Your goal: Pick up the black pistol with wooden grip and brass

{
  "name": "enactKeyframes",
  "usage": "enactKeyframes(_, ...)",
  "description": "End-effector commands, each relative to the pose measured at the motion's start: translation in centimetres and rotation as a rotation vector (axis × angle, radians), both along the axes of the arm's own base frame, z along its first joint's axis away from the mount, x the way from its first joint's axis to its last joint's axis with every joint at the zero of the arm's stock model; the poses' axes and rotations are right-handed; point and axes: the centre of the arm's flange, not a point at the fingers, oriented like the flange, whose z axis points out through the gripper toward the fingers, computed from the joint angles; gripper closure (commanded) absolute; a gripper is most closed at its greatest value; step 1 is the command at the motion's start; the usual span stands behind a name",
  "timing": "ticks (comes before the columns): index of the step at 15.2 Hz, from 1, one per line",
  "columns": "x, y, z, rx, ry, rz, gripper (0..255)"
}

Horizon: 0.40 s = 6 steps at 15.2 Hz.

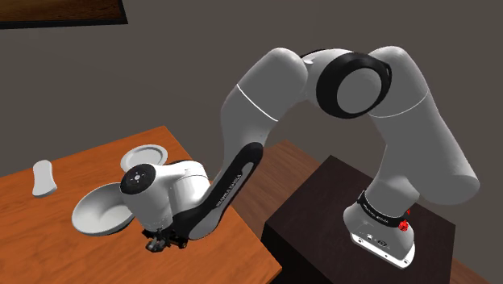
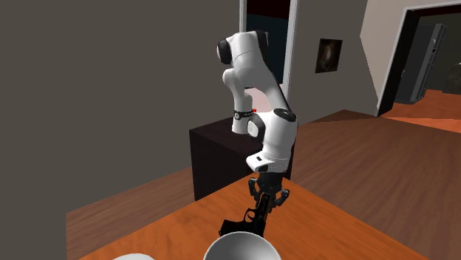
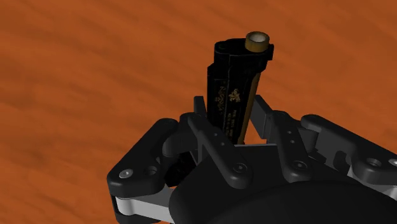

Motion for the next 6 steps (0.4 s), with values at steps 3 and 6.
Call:
enactKeyframes(3, -0.1, -0.1, 2.2, 0.000, 0.000, 0.000, 255)
enactKeyframes(6, -0.1, -0.1, 2.8, 0.000, 0.000, 0.000, 255)
